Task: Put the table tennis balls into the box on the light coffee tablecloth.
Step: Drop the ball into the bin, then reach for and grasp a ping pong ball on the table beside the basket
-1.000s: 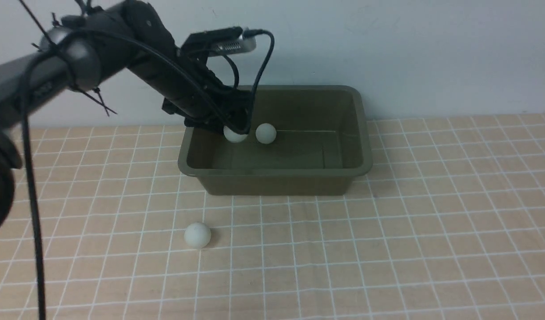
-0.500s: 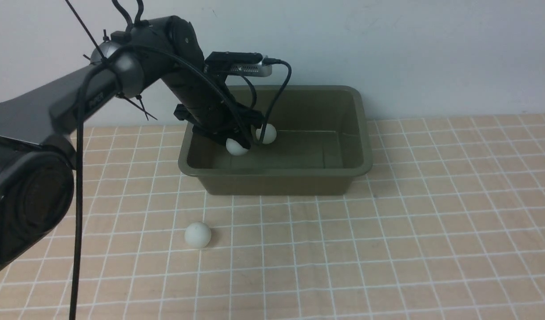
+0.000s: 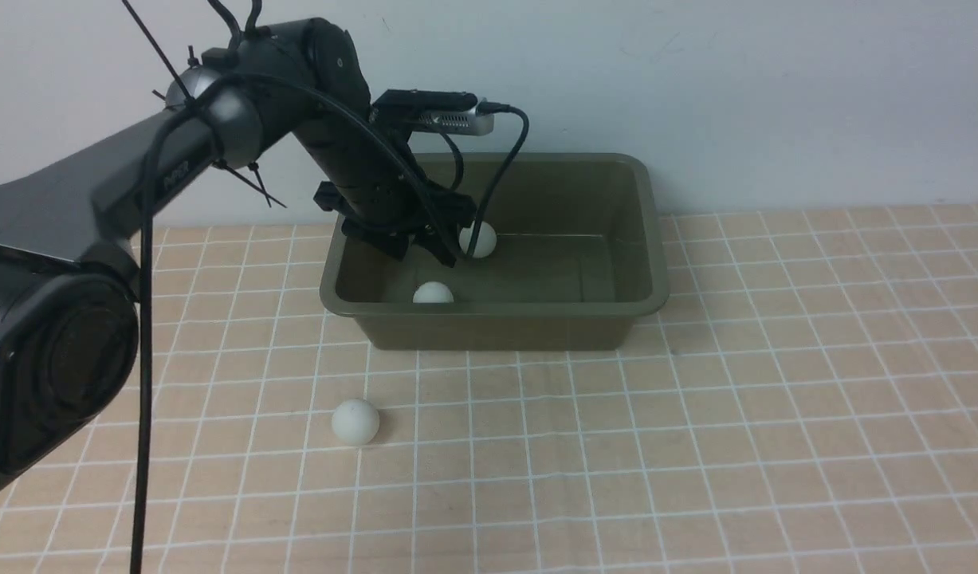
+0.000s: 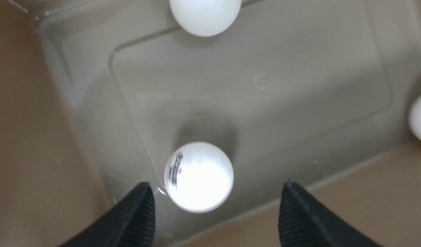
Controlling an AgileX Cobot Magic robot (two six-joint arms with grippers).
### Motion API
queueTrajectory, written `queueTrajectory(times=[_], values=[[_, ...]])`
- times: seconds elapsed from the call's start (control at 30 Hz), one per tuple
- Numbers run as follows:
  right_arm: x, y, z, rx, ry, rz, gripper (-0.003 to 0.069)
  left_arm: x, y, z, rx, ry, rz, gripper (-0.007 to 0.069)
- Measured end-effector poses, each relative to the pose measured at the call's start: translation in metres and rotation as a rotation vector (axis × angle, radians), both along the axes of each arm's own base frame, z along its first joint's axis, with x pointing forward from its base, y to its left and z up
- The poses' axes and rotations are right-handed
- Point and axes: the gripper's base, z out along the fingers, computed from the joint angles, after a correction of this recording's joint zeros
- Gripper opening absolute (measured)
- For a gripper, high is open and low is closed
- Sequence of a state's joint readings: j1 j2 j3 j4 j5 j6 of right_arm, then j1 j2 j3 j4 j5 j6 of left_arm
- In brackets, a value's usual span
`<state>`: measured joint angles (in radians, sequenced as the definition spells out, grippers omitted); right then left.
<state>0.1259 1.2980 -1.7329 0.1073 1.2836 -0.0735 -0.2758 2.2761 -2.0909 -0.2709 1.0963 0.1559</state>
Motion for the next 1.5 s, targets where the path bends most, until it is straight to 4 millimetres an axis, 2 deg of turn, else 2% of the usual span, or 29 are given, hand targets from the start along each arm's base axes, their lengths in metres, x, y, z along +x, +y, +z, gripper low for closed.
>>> queueTrajectory(times=[0.1,0.2,0.23,0.3,0.33,0.37,0.53,0.57,0.63,0.67,0.7,0.77,0.8,0.83,0.9,0.93,1.03,1.13,1.17,1.27,1.5], values=[[0.0,0.0,0.0,0.0,0.0,0.0,0.0467,-0.004,0.0,0.021,-0.002,0.012,-0.01,0.0405],[0.0,0.0,0.0,0.0,0.0,0.0,0.0467,-0.009,0.003,0.055,-0.006,-0.042,-0.004,0.0407],[0.0,0.0,0.0,0.0,0.0,0.0,0.0467,-0.009,0.003,0.056,-0.003,-0.045,-0.002,0.0407],[0.0,0.0,0.0,0.002,0.0,0.001,0.0467,-0.019,0.009,0.085,0.009,-0.099,0.03,0.0407],[0.0,0.0,0.0,0.002,0.0,0.001,0.0467,-0.02,0.01,0.089,0.006,-0.106,0.036,0.0407],[0.0,0.0,0.0,0.002,0.0,0.001,0.0467,-0.027,0.014,0.106,0.011,-0.134,0.056,0.0407],[0.0,0.0,0.0,0.003,0.0,0.002,0.0467,-0.049,0.022,0.142,0.008,-0.196,0.081,0.0407],[0.0,0.0,0.0,0.003,0.0,0.002,0.0467,-0.061,0.026,0.153,0.008,-0.207,0.083,0.0407],[0.0,0.0,0.0,0.003,0.0,0.002,0.0467,-0.078,0.031,0.162,0.012,-0.206,0.085,0.0407],[0.0,0.0,0.0,0.003,0.0,0.002,0.0467,-0.078,0.031,0.16,0.014,-0.198,0.084,0.0407],[0.0,0.0,0.0,0.003,0.0,0.002,0.0467,-0.095,0.037,0.165,0.03,-0.193,0.087,0.0407],[0.0,0.0,0.0,0.003,0.0,0.002,0.0467,-0.113,0.045,0.162,0.062,-0.163,0.089,0.0407],[0.0,0.0,0.0,0.003,0.0,0.002,0.0467,-0.122,0.048,0.153,0.086,-0.13,0.088,0.0407],[0.0,0.0,0.0,0.003,0.0,0.002,0.0467,-0.124,0.049,0.156,0.086,-0.137,0.089,0.0407],[0.0,0.0,0.0,0.003,0.0,0.002,0.0467,-0.147,0.057,0.13,0.136,-0.045,0.085,0.0407],[0.0,0.0,0.0,0.003,0.0,0.002,0.0467,-0.149,0.058,0.128,0.14,-0.037,0.083,0.0407],[0.0,0.0,0.0,0.003,0.0,0.003,0.0467,-0.165,0.062,0.093,0.142,-0.01,0.09,0.0407],[0.0,0.001,0.0,0.013,0.002,0.009,0.0467,-0.169,0.062,0.057,0.125,-0.006,0.106,0.0407],[0.0,0.002,0.0,0.017,0.002,0.011,0.0467,-0.169,0.062,0.039,0.114,-0.01,0.116,0.0407],[0.0,0.002,0.0,0.019,0.002,0.012,0.0467,-0.166,0.06,0.01,0.093,-0.024,0.128,0.0407],[0.0,0.002,0.0,0.021,0.003,0.014,0.0467,-0.149,0.052,-0.026,0.059,-0.022,0.113,0.0407]])
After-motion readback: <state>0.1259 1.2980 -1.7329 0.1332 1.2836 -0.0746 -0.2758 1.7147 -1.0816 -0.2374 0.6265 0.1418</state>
